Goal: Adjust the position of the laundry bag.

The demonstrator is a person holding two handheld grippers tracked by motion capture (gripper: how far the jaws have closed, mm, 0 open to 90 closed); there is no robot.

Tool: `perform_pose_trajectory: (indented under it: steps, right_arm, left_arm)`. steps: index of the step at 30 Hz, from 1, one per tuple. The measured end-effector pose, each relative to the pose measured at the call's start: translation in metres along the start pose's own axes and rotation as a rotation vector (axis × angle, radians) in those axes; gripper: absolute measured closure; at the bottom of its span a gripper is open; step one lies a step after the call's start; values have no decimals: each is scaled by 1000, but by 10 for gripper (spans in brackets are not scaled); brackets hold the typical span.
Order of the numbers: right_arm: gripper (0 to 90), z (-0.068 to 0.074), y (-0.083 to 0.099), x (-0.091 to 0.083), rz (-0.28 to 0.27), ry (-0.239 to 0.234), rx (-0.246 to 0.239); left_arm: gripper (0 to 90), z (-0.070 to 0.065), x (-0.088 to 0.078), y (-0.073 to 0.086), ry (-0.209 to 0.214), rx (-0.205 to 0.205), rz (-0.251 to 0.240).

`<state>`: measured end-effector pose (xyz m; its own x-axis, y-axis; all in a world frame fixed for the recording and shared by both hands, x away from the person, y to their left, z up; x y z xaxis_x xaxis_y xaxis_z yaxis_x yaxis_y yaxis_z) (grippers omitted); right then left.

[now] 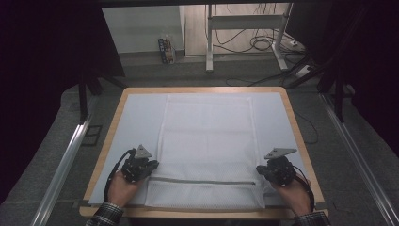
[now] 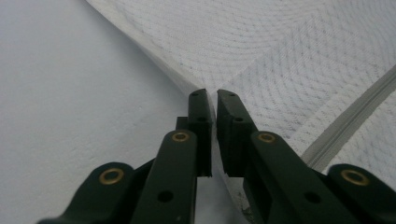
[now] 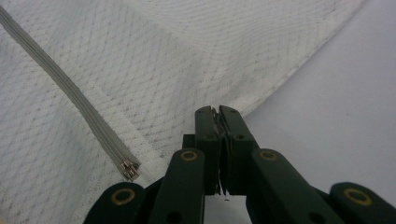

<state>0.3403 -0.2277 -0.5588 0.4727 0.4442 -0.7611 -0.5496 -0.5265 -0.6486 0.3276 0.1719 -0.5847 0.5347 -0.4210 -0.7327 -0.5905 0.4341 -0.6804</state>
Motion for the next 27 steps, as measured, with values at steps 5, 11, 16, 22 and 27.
perform_pose_trajectory:
  steps: [5, 11, 16, 22, 27]
  right_arm:
    - [766, -2, -2, 0, -19, 7, -2]
    - [540, -6, -4, 2, -44, 26, -4]
    - [347, -9, -4, 6, -58, 23, -2]
    - [236, -9, -5, 9, -76, -8, 1]
    - [163, -9, -7, 11, -92, 7, -19]
  left_arm:
    - [598, 3, 1, -3, -30, -6, -29]
    - [322, 7, 3, -5, -32, -32, -76]
    - [186, 5, 4, -7, 25, -61, -98]
    - [133, -2, 8, -5, 52, -15, -65]
    - [107, -4, 9, -6, 51, 13, -68]
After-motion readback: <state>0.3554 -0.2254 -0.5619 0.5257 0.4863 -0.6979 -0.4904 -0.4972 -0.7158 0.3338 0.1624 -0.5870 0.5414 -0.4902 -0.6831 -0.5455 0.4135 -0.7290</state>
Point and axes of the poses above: each handheld gripper's, and its own axes: x roughly forward along the jaws, y roughly out of its underside, z roughly to its left, the point moved 8 cm from there along x, roughly forward along the jaws, and after that the axes turned 3 degrees about -z, right-handed, at the moved point
